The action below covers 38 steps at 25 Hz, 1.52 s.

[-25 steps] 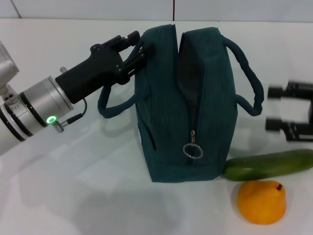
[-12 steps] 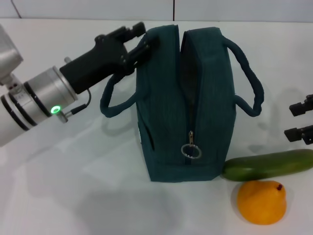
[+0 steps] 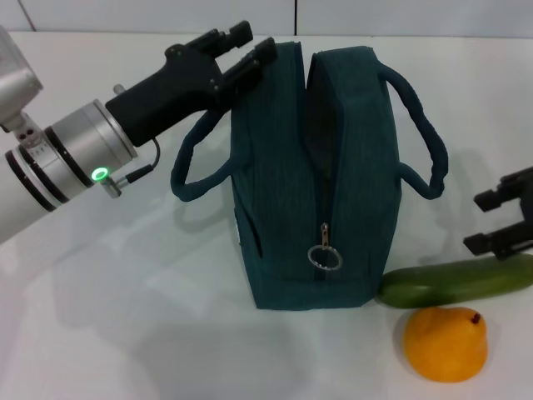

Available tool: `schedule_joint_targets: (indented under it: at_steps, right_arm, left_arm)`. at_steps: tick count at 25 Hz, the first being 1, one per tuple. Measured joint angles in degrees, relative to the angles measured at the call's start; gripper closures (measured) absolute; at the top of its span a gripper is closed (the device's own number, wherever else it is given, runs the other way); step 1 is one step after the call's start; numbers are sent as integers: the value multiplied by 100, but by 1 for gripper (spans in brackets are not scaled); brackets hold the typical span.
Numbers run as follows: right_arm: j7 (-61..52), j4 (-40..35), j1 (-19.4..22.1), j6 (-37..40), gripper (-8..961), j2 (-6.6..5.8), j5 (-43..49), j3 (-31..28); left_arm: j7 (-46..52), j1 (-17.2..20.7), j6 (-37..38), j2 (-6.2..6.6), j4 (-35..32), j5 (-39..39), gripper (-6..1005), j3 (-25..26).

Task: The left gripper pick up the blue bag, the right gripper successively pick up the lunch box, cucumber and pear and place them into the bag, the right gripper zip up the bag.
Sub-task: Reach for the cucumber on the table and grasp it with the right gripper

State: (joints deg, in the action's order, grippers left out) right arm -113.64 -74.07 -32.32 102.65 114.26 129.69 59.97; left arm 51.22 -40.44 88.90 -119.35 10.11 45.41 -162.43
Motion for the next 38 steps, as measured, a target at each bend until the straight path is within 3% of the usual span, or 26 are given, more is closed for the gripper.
schedule_joint_targets:
  at_steps: [5,15,19,32,38]
  right_arm:
    - [-17,192,-71,-306,237,107,-156,-35]
    - [332,575,248,-655,242,98,-1458,-744]
    - [672,574,403,-799,245,91,-1497,-835]
    - [363,505,285,-318,221,-205,-1226,-804]
    - [302,404,-245,398,77,-304,-254,-573]
  left_arm:
    - [1,-21,31,-2,-3,140,524,-10]
    - [-61,54,53,-22,-127,245,524,-5]
    - [-119,75,52,-18,-161,253,523,7]
    - [-256,92,1,-29,-228,386,523,18]
    - [-260,151,-24,-31,-239,494,524,19]
